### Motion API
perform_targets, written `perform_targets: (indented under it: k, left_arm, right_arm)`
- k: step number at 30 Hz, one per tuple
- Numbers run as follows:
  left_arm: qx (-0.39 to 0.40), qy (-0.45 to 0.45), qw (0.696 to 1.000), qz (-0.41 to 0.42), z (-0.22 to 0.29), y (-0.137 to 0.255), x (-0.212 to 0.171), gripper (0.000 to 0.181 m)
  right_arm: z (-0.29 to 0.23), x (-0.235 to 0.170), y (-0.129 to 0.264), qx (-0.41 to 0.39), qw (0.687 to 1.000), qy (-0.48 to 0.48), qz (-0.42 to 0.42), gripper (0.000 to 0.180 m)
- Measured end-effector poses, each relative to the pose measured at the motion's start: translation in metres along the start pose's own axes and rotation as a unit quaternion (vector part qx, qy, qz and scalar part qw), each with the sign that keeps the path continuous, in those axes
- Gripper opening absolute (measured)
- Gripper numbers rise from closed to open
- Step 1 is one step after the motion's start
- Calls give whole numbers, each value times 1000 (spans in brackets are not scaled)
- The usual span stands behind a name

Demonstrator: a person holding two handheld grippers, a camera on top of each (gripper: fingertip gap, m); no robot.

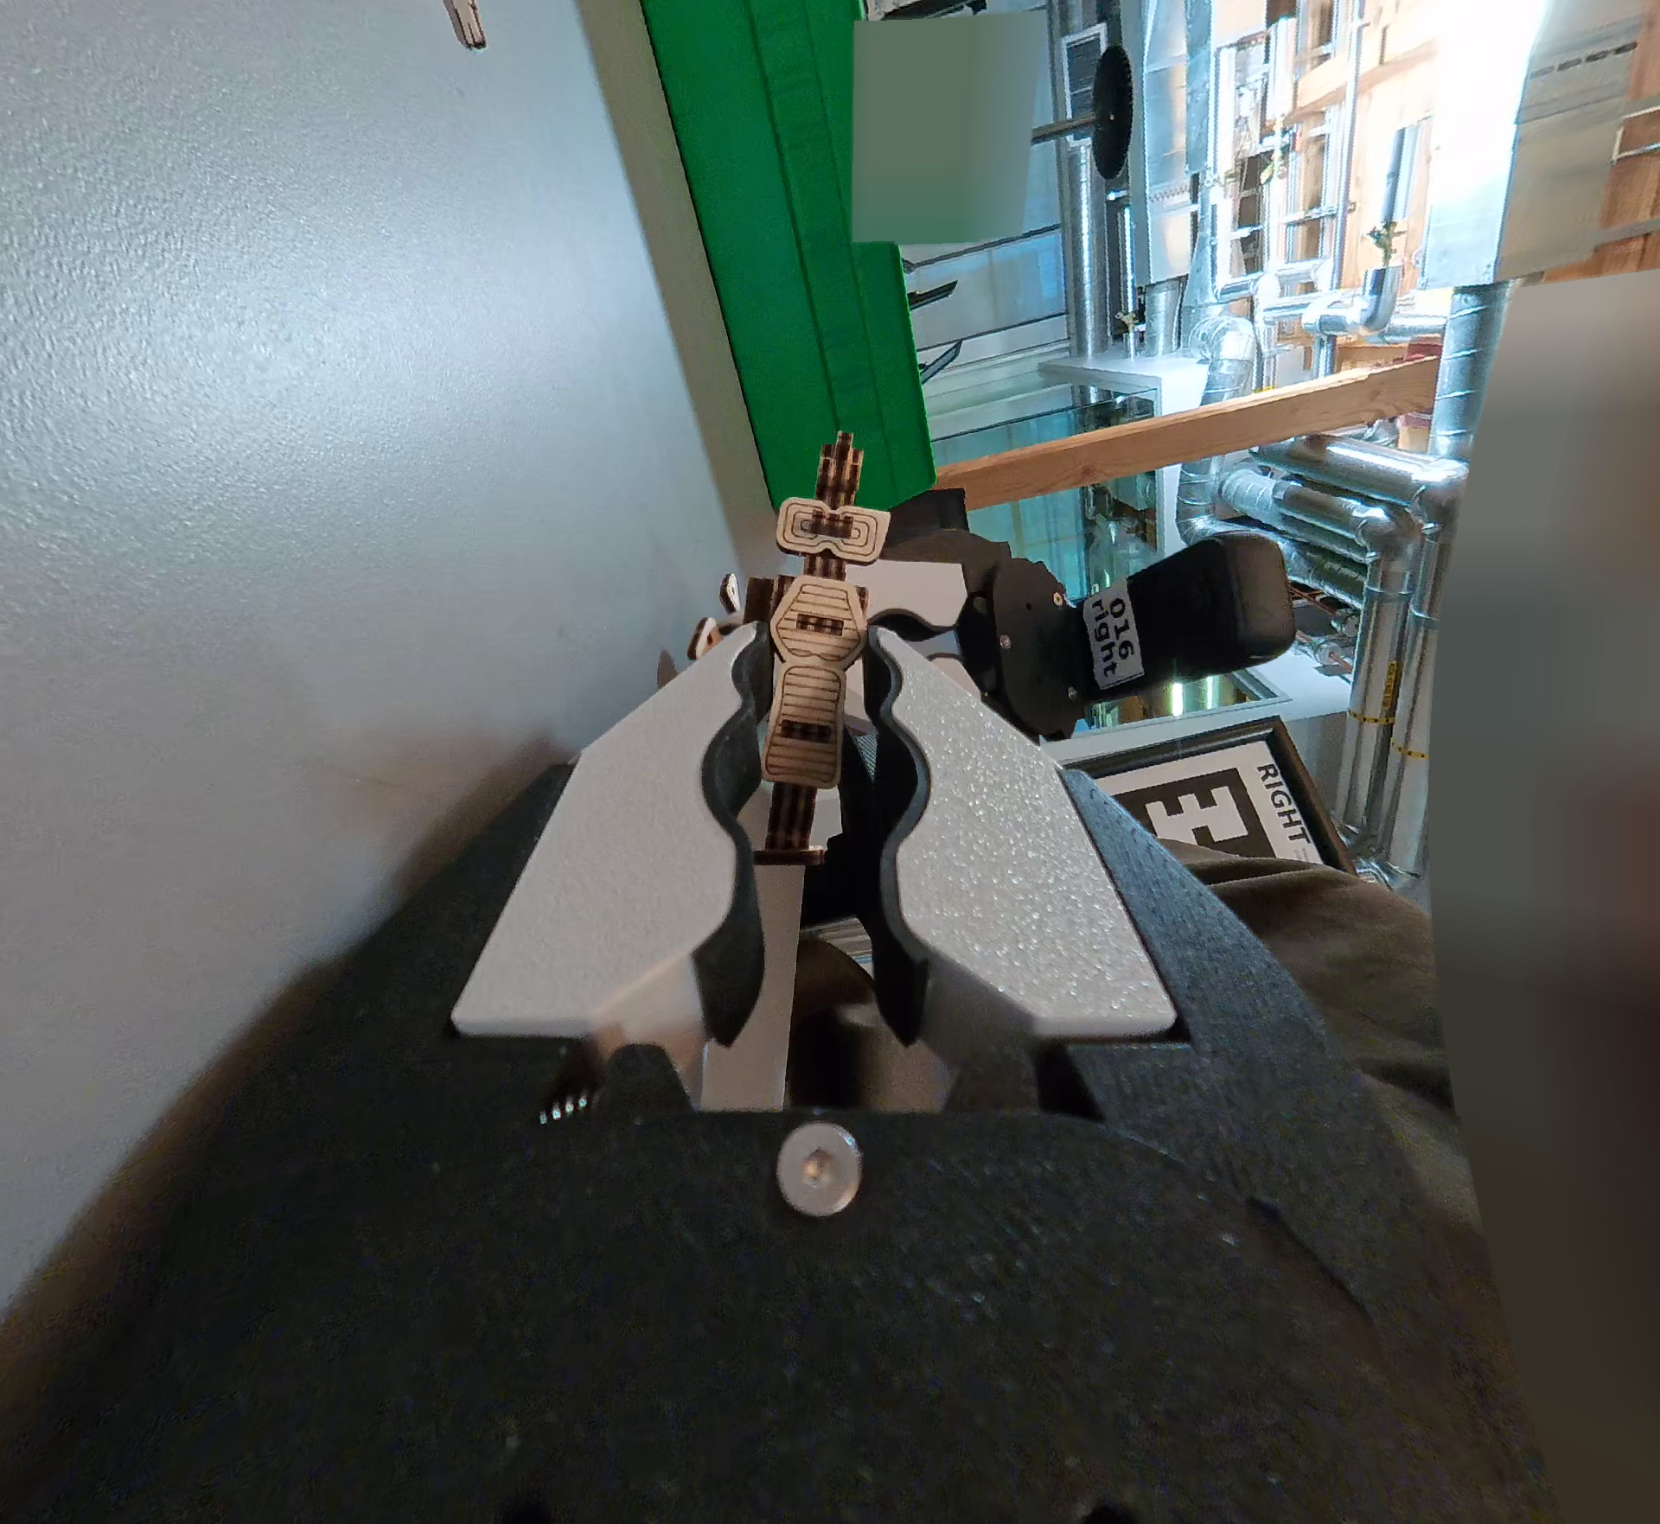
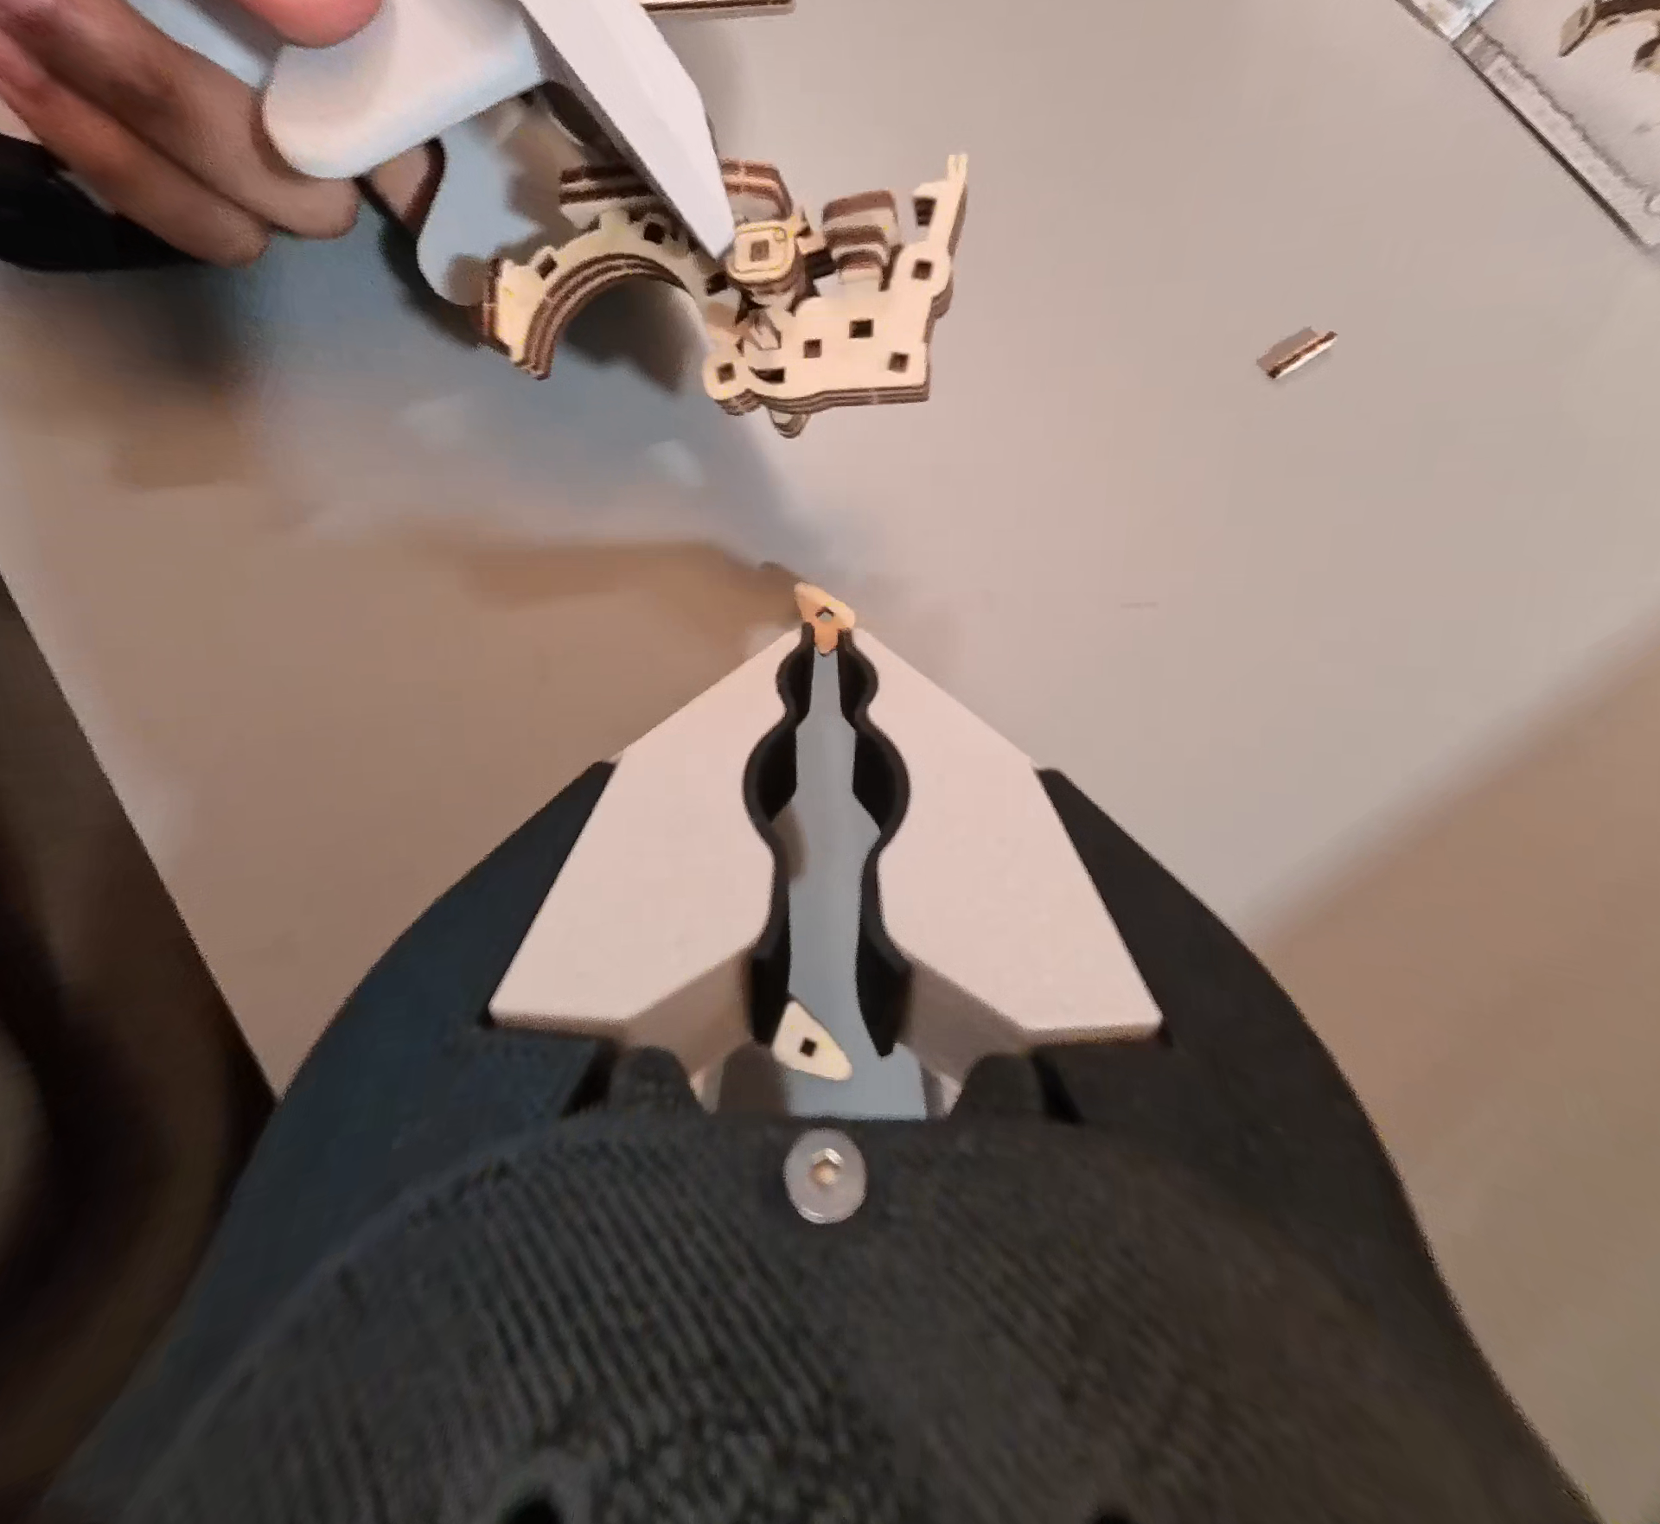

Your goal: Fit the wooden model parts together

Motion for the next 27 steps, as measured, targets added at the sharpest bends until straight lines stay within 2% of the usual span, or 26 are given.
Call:
perform_targets:
  k: [10,15,18,21,25,27]
  left_arm:
    - [-1,1,1000,1,0,0,0,16]
    - [-2,1,1000,1,0,0,0,16]
    - [-2,1,1000,1,0,0,0,16]
    - [-2,1,1000,1,0,0,0,17]
    - [-2,1,1000,0,0,0,0,16]
    - [-2,1,1000,1,0,0,0,16]
  right_arm:
    - [16,0,7,68,992,-105,30,3]
    - [16,-5,0,121,979,-163,-6,3]
    - [16,-7,-3,165,959,-228,-33,4]
    - [20,-11,-7,232,916,-320,-65,4]
    - [26,-20,-14,384,804,-447,-81,4]
    - [30,-22,-15,428,767,-473,-75,3]
Point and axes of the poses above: each gripper's, where its closed fingertips meet, y back along the fingers, x out of its top, z = x × y across the jaws, the point moved 10 cm from there along y, back along the fingers, and after that the axes turned 13 degrees about -x, right-handed, at the moved point
